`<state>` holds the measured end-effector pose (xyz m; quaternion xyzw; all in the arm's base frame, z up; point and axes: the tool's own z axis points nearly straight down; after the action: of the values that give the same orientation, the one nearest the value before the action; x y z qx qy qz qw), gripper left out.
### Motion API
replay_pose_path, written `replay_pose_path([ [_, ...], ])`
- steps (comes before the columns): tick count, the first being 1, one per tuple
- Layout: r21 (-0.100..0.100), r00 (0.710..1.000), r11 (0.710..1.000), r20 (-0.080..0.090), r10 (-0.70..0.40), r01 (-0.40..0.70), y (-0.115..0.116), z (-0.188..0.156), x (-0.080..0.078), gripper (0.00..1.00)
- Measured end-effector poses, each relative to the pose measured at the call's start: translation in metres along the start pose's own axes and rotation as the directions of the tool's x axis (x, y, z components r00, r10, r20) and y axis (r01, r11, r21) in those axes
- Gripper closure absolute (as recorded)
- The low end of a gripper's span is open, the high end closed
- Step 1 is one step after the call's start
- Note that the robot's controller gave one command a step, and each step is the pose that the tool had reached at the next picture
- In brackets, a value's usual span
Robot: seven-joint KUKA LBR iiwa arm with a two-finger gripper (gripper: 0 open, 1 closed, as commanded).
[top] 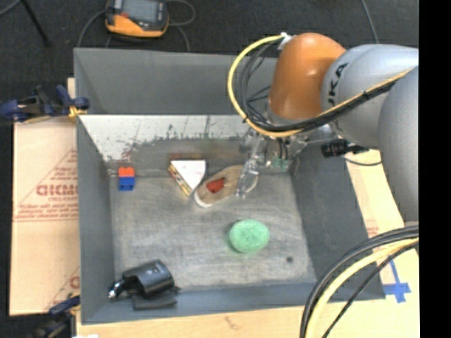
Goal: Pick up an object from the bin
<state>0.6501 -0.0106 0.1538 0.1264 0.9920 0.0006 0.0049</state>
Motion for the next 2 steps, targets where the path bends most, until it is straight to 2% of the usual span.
replay_pose_path([
  [1, -0.002, 0.992, 0.992, 0.004, 0.125, -0.125, 0.001, 0.0697, 0.0077, 0.0],
  [2, -0.005, 0.991, 0.991, 0.02, 0.131, -0.131, 0.001, 0.0644, 0.0029, 1.0],
])
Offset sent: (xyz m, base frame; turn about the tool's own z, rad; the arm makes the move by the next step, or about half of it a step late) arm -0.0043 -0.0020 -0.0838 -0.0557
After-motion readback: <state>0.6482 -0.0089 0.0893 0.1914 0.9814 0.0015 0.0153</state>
